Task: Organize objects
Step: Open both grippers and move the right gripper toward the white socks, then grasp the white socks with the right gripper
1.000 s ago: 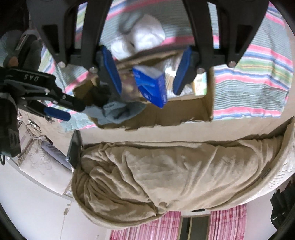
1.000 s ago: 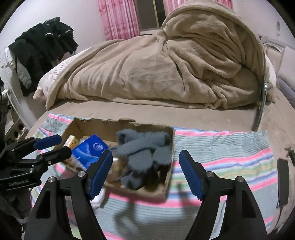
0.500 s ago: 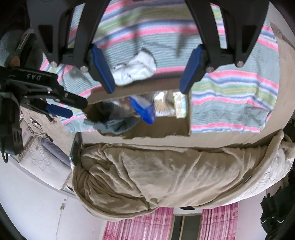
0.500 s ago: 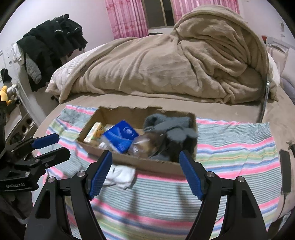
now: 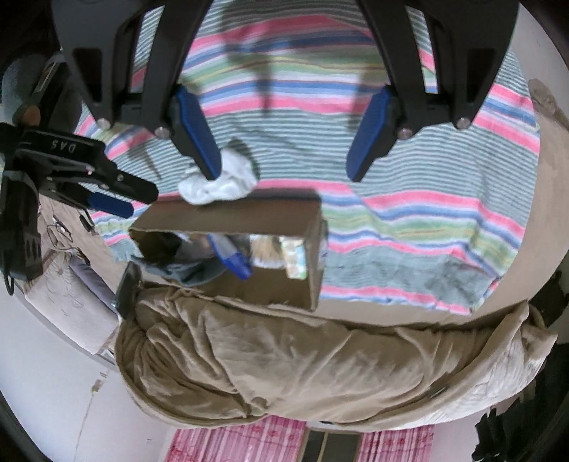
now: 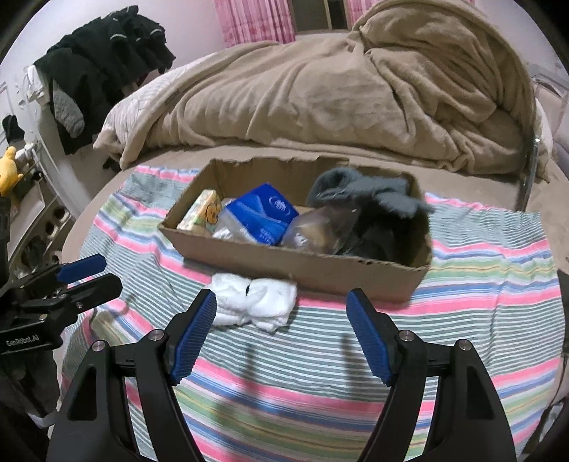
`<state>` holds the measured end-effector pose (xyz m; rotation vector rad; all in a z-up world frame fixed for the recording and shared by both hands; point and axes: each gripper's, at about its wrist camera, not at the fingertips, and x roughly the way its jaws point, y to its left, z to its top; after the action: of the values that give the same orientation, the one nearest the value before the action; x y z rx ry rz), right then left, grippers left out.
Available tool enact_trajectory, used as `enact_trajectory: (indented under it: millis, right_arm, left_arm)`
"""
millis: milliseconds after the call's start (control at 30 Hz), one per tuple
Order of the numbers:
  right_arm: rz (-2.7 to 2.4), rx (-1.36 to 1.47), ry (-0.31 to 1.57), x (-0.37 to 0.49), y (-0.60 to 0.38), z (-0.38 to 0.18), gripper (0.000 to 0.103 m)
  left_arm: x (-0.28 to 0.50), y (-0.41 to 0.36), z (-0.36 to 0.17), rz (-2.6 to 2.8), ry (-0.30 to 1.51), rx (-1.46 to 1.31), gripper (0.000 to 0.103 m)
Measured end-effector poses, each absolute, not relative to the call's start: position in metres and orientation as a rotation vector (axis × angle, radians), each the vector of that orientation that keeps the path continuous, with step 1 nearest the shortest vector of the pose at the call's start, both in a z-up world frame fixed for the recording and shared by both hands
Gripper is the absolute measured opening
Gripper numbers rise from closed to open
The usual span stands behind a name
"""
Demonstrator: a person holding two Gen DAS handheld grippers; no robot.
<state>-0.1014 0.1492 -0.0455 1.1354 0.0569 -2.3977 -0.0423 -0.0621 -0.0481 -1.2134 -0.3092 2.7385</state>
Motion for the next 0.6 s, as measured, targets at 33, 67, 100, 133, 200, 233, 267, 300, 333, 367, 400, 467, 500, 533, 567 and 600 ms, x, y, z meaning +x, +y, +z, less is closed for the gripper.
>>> enact_trajectory:
  millis: [33, 67, 100, 133, 200, 233, 267, 300, 333, 367, 400, 467, 500, 533, 567, 600]
  right_arm:
    - [-2.393, 1.136, 0.064, -0.102, 0.146, -0.049, 0.078]
    - [-2.388, 1.143, 0.073, -0.103, 0.144, -0.054, 0.078]
    - [-2.383, 1.152, 0.077, -0.105, 0.142, -0.057, 0.078]
    - [-2.372, 1.170, 0.083, -0.107, 0.139, -0.062, 0.078]
    - [-2.359, 1.189, 0.095, -0.111, 0.135, -0.069, 0.078]
    - [-2.357, 1.197, 0.106, -0.112, 0.132, -0.073, 0.078]
    - [-2.355, 1.202, 0.113, -0.114, 0.130, -0.076, 0.078]
    - [-2.356, 1.209, 0.116, -0.117, 0.129, -0.079, 0.078]
    - [-2.354, 1.220, 0.113, -0.120, 0.128, -0.081, 0.078]
    - [-2.346, 1.230, 0.105, -0.123, 0.126, -0.084, 0.078]
    - [-2.337, 1.235, 0.098, -0.125, 0.125, -0.086, 0.078]
    - [-2.324, 1.237, 0.091, -0.128, 0.122, -0.090, 0.078]
    - [-2.314, 1.239, 0.093, -0.129, 0.120, -0.092, 0.077]
    - [-2.303, 1.243, 0.096, -0.130, 0.117, -0.094, 0.075]
    - [-2.290, 1.248, 0.095, -0.131, 0.115, -0.096, 0.072]
    - [-2.279, 1.252, 0.093, -0.132, 0.114, -0.098, 0.070]
  left_arm:
    - [-0.042, -0.064, -0.051, 2.738, -0.317, -1.222, 0.074]
    - [-0.042, -0.066, -0.054, 2.736, -0.326, -1.230, 0.074]
    - [-0.042, -0.068, -0.057, 2.734, -0.338, -1.238, 0.074]
    - [-0.041, -0.070, -0.060, 2.733, -0.348, -1.245, 0.074]
    - [-0.041, -0.074, -0.066, 2.728, -0.370, -1.259, 0.074]
    - [-0.041, -0.075, -0.069, 2.725, -0.381, -1.268, 0.074]
    - [-0.041, -0.076, -0.073, 2.722, -0.390, -1.277, 0.074]
    - [-0.042, -0.077, -0.075, 2.719, -0.394, -1.286, 0.074]
    - [-0.043, -0.078, -0.079, 2.715, -0.397, -1.297, 0.074]
    - [-0.044, -0.079, -0.081, 2.713, -0.400, -1.304, 0.074]
    - [-0.044, -0.080, -0.083, 2.712, -0.403, -1.310, 0.074]
    - [-0.046, -0.082, -0.086, 2.714, -0.408, -1.318, 0.074]
    - [-0.047, -0.083, -0.087, 2.715, -0.415, -1.323, 0.074]
    - [-0.048, -0.084, -0.088, 2.714, -0.424, -1.328, 0.074]
    - [-0.049, -0.085, -0.090, 2.712, -0.431, -1.333, 0.074]
    - [-0.050, -0.085, -0.091, 2.710, -0.433, -1.339, 0.074]
